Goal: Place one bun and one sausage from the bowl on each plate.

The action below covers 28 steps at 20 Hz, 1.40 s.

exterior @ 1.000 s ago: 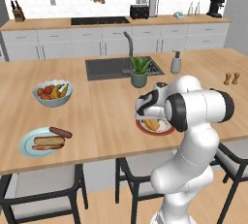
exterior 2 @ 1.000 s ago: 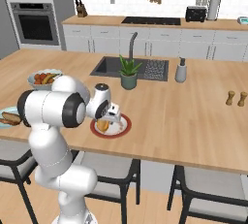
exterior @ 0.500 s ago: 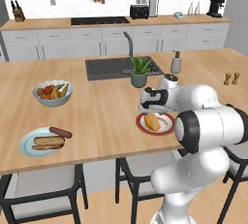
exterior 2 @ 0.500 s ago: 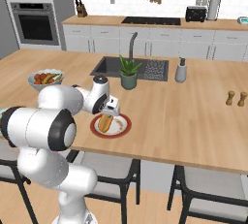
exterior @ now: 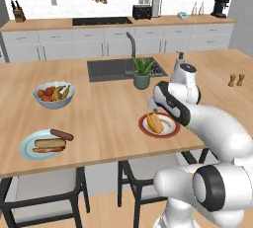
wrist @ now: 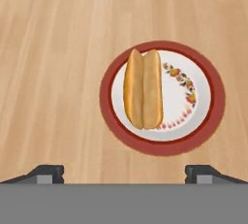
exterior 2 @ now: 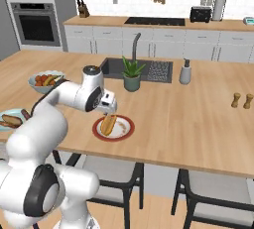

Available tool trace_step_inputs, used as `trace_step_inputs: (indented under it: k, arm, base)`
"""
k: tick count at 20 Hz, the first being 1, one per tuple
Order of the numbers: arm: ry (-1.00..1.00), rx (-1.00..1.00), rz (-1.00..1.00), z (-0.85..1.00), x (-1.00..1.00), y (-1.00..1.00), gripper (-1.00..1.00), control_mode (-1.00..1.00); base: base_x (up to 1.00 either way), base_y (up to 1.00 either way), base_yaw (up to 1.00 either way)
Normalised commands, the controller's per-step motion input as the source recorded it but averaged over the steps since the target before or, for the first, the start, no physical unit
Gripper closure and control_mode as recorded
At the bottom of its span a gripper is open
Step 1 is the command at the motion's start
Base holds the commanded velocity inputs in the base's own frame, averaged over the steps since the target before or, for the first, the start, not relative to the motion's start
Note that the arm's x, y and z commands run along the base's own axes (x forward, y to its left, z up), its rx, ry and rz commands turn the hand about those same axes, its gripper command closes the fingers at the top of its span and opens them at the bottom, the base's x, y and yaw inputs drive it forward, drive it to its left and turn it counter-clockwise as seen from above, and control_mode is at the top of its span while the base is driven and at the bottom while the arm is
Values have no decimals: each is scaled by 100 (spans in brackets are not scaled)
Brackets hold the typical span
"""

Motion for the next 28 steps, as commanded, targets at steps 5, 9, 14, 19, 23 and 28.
trace_step_inputs:
  k: [5, 9, 14, 19, 23, 28]
  arm:
    - [0, 0, 0, 64, -94, 0, -100, -100]
    - [0, 0, 0, 50, -95, 7, -100, -100]
    - [0, 0, 0, 9, -20, 4, -100, 100]
    - [0, 0, 0, 0, 0, 0, -100, 100]
    - [0, 0, 0, 0, 0, 0, -100, 100]
    - [0, 0, 0, 0, 0, 0, -100, 100]
  base:
    - [0, 0, 0]
    - [0, 0, 0]
    - [-78, 29, 0]
    - [-51, 100, -1]
    - [-14, 100, -6]
    - [0, 100, -8]
